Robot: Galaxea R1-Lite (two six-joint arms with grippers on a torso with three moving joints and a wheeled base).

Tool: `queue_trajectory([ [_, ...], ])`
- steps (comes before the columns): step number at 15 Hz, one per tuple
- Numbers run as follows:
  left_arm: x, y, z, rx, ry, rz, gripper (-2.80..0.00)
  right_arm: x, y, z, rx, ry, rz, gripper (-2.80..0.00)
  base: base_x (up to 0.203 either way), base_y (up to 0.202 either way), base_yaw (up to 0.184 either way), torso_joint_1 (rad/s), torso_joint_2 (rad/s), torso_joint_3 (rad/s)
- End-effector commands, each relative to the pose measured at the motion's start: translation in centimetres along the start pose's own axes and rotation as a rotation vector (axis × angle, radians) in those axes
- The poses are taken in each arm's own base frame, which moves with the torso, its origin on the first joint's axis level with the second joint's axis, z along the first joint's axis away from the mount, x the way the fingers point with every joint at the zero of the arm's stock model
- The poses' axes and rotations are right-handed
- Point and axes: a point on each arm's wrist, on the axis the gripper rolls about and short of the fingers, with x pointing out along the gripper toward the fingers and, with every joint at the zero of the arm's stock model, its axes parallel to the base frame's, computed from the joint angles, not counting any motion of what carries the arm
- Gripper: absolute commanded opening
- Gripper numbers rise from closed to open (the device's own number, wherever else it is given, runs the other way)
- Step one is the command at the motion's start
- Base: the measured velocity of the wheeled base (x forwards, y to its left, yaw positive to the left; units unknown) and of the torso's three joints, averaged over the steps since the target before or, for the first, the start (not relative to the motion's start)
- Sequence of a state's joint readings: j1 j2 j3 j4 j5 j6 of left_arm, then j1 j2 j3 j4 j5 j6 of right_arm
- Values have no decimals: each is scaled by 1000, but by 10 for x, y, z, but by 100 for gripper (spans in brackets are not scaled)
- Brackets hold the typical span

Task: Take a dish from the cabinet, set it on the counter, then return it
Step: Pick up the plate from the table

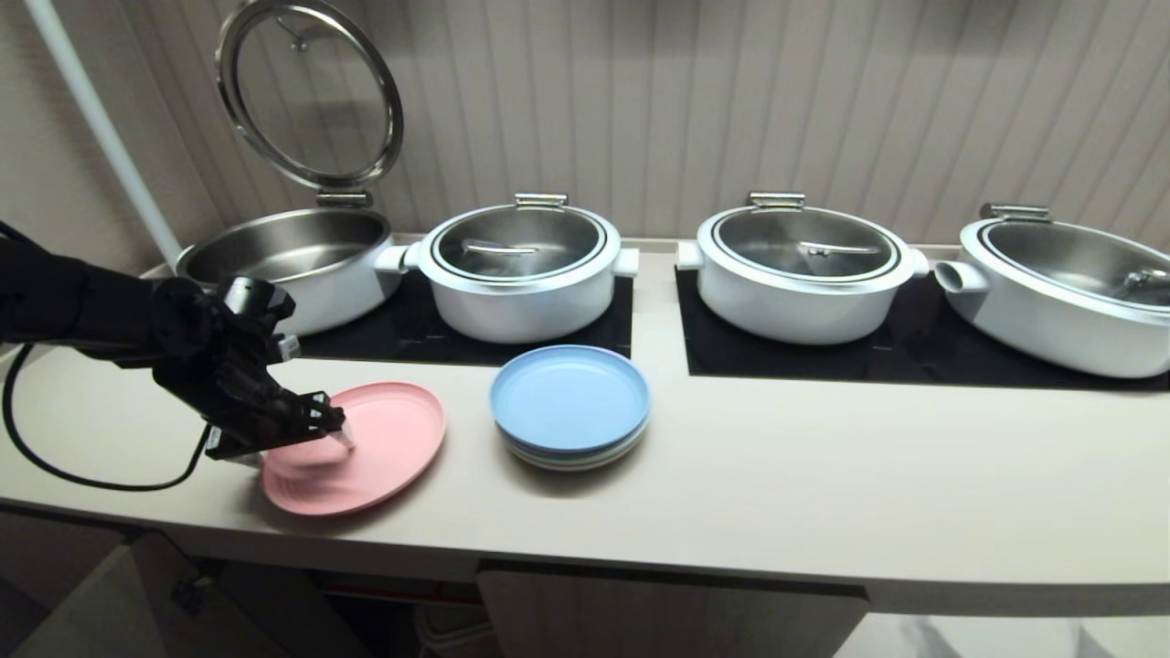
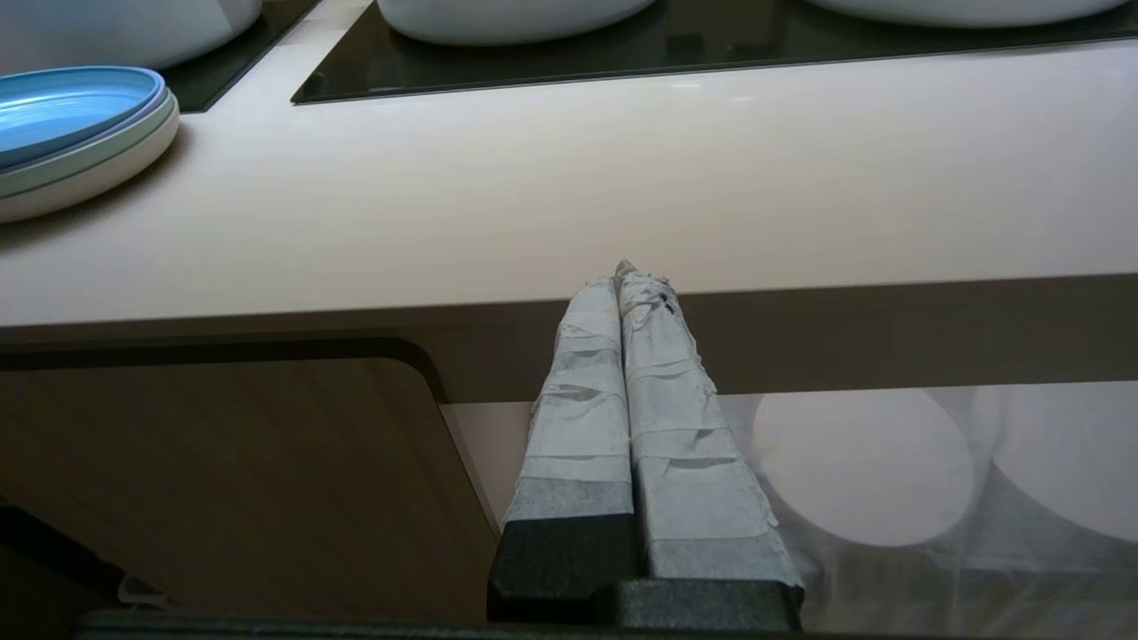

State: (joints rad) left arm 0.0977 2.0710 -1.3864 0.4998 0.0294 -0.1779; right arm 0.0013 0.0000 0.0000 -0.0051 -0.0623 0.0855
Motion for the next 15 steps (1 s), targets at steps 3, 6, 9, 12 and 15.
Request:
queue_trajectory([
  [3, 7, 0, -1, -2, 22, 6, 0, 0, 0, 0, 0, -1, 0, -280, 0, 0, 0, 0, 0, 0],
  [6, 8, 2, 1, -8, 12, 9, 0, 0, 0, 0, 0, 0, 0, -280, 0, 0, 0, 0, 0, 0],
  [9, 7, 7, 6, -22, -9, 11, 0, 0, 0, 0, 0, -1, 0, -280, 0, 0, 0, 0, 0, 0],
  [12, 7, 13, 10, -40, -18, 13, 0, 0, 0, 0, 0, -1, 0, -280, 0, 0, 0, 0, 0, 0],
  [15, 7, 14, 9, -45, -16, 13, 0, 0, 0, 0, 0, -2, 0, -280, 0, 0, 0, 0, 0, 0],
])
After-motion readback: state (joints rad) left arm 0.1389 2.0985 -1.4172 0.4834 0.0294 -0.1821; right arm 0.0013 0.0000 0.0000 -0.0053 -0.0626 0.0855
